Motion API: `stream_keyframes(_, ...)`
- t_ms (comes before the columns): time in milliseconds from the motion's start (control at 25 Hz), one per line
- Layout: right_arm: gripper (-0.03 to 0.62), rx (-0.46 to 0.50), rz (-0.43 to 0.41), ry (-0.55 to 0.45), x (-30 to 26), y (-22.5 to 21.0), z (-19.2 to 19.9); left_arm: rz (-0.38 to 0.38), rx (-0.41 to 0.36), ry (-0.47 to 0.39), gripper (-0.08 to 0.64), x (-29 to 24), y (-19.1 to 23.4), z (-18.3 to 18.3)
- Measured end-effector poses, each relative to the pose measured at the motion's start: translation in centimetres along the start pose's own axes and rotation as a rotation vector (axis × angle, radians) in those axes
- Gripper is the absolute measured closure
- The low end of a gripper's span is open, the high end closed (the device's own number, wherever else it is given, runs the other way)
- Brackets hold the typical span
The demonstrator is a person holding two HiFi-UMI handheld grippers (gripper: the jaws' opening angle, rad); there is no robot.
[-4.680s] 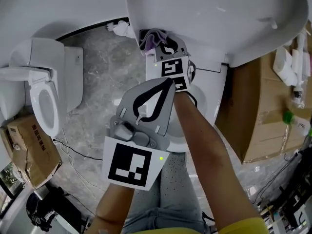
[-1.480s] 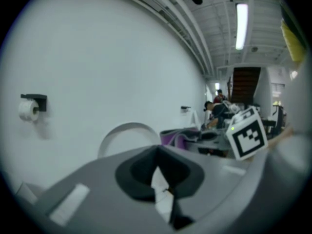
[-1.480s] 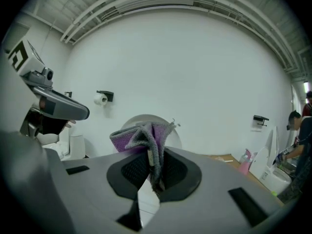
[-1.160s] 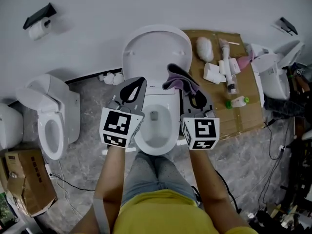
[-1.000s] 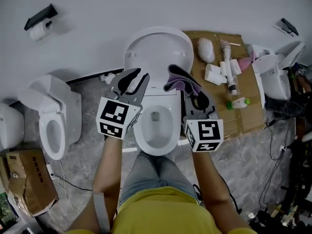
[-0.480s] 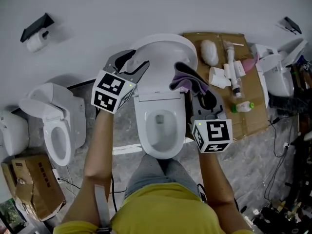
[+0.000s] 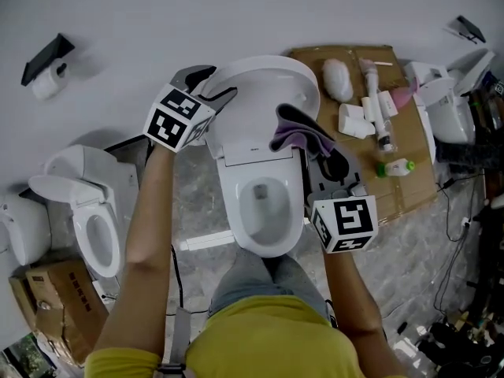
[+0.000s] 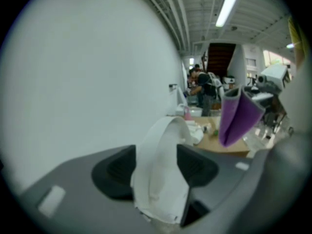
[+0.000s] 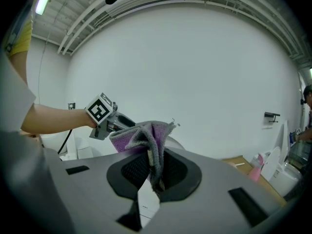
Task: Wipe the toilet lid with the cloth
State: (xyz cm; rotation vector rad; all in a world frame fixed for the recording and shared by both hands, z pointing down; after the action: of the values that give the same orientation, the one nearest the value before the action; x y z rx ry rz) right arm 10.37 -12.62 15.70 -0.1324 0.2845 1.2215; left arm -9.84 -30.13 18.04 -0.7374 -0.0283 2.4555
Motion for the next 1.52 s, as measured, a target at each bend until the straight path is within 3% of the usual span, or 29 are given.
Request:
stream_keyframes(240, 0.545, -0.016, 0.019, 0.013, 0.7, -0.1, 0.8, 0.047, -0.050, 0.089, 0.313, -2.6, 2.2, 1.3)
stream_keyframes(400, 0.545, -0.029, 0.039, 0.022, 1.5, -0.5, 1.3, 0.116, -0.033, 0.140, 0.314, -4.3, 2.4, 2.5)
stream_keyframes(480, 0.545, -0.030, 0.052, 0.023, 2.0, -0.8, 1.5, 0.108, -0.034, 0.153, 0.323, -4.8, 2.4, 2.8)
stream_keyframes(560, 0.545, -0.034, 0.060, 0.024, 2.6, -1.0, 1.8, 0.068, -0.040, 0.153, 0.396, -4.7, 2.4, 3.0)
stream_keyframes(720, 0.545, -0.044, 0.066, 0.014, 3.7, -1.2, 1.9, 0.075, -0.077, 0.178, 0.391, -3.7, 1.1, 2.8)
stream_keyframes(1120, 0.545, -0.028, -0.005, -0.028, 7.3, -0.4, 1.9, 0.037, -0.174, 0.189, 0.385, 0.8, -7.0, 3.5)
stream_keyframes(1520, 0.545, -0.008, -0.125, -0.084, 13.7, 0.1, 2.8, -0.004, -0.313, 0.298, 0.371, 5.8, -18.5, 6.9)
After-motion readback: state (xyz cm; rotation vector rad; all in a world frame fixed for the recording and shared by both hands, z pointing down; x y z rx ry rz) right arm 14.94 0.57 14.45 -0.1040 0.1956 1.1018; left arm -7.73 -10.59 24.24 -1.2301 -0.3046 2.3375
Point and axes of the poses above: the fingertips, and each gripper's own axes: x backward along the fingers, y to its left, z out of its underside, the point moved 7 cm from there along x, backward along the fingers, and after that the axes turned 1 degree about -y, right-handed, at the moved point
